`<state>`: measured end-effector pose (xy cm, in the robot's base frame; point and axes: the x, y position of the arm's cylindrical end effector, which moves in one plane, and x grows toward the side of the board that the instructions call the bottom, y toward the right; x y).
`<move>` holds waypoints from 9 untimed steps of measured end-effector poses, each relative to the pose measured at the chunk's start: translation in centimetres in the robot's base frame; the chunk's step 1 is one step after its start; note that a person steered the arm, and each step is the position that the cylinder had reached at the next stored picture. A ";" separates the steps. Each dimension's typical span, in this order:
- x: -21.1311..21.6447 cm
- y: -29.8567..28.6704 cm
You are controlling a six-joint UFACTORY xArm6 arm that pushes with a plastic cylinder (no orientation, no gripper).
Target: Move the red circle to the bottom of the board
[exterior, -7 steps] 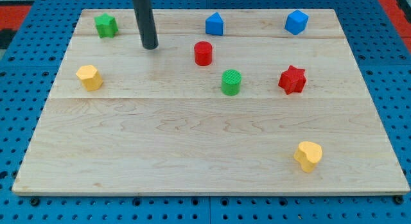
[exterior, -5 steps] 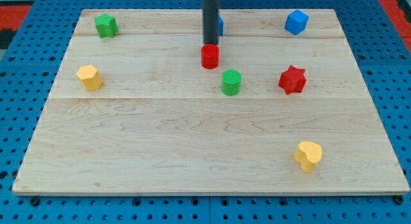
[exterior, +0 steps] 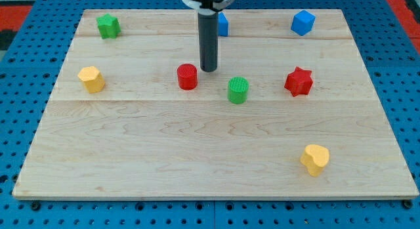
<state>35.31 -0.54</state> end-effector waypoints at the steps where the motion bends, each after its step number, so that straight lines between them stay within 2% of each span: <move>1: 2.8 -3.5; 2: 5.7 -5.0; 3: 4.7 -6.2; 4: 5.7 -6.9; 6: 12.0 -7.9; 7: 10.9 -13.1; 9: 14.0 -17.5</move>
<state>49.35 -18.00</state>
